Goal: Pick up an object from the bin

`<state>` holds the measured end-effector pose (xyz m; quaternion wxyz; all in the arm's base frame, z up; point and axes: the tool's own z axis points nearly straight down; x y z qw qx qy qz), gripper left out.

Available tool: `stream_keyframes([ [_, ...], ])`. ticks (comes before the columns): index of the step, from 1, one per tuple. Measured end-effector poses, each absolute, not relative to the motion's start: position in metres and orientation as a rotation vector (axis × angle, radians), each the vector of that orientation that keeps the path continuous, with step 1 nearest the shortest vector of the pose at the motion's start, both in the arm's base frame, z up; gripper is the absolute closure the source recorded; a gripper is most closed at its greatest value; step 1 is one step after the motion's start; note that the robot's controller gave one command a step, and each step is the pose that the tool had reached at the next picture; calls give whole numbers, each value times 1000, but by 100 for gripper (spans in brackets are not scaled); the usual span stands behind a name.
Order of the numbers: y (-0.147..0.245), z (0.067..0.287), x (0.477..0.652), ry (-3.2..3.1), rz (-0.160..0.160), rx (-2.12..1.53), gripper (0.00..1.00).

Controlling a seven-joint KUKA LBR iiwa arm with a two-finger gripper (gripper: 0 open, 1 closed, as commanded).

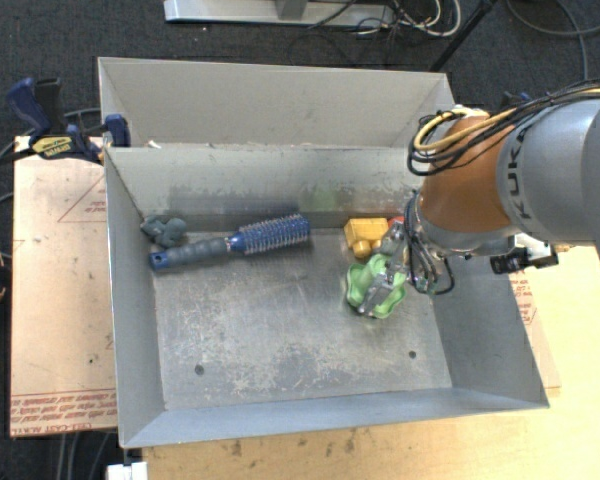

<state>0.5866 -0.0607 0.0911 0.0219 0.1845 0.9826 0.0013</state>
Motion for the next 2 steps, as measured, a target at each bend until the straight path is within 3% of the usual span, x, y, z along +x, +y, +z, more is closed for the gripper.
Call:
stream_keyframes([
  [2, -60, 91, 587, 3040, 6, 591, 100],
])
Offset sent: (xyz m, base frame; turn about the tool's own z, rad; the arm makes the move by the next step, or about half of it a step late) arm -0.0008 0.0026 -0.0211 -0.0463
